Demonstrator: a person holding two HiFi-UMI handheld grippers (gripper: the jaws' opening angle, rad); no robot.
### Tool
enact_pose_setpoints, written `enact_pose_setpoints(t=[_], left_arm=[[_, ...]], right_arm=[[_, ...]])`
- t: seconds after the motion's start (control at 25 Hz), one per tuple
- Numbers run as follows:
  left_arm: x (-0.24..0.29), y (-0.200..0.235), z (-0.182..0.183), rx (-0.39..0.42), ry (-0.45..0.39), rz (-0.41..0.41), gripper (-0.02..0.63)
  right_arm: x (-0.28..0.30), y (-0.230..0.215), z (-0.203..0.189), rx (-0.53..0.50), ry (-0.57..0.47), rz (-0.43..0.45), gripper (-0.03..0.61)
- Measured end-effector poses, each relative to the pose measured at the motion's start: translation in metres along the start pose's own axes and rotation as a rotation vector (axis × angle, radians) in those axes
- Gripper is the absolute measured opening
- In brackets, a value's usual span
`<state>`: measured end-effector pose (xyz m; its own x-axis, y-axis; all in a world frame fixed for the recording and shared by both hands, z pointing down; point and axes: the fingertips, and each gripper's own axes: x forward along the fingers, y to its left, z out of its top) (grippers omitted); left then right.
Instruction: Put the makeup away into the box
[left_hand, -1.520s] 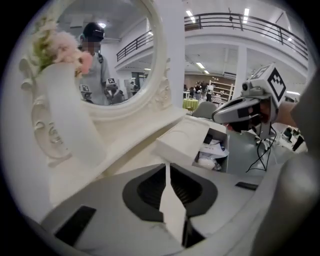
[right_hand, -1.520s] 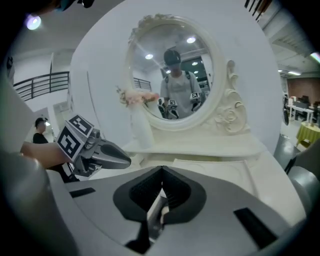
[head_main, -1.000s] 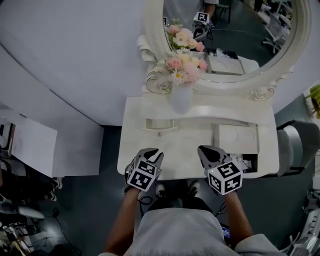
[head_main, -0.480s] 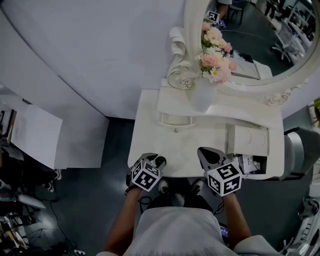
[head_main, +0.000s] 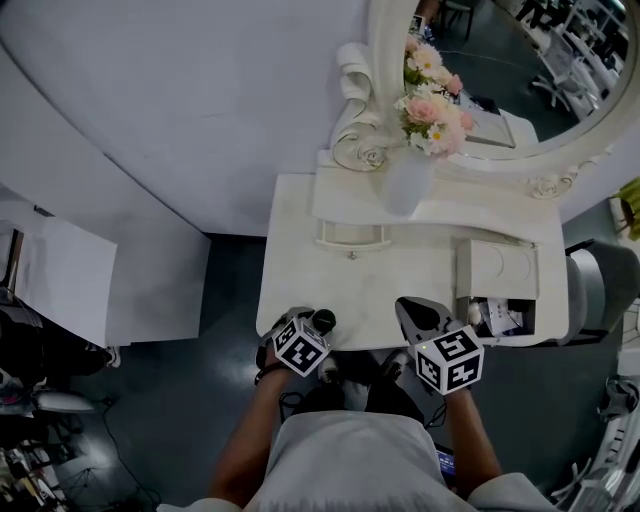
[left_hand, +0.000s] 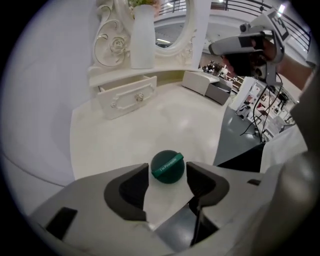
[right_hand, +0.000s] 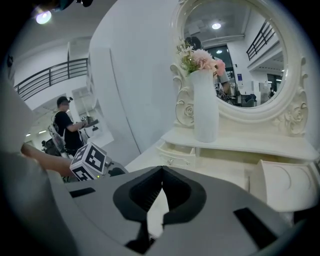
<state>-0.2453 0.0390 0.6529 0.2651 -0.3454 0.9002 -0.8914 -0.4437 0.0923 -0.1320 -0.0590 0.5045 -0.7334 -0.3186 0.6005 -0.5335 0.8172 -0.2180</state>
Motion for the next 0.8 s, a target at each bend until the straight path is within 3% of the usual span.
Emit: enact_pose_setpoints(t=[0.44,0.8], left_arm=[[0.013,-0.002,-0.004,0.060,0.027,0.006,0.257],[0.010,-0.001,-0.001,0.048,-0.010,0.024,0.201]], right_arm=[[-0.009,0.001,-0.011,0.036,-0.009,-0.042,-0.006],[-0.025,-0.002,-0.025,0.071,-0.023,-0.078,-0.006]])
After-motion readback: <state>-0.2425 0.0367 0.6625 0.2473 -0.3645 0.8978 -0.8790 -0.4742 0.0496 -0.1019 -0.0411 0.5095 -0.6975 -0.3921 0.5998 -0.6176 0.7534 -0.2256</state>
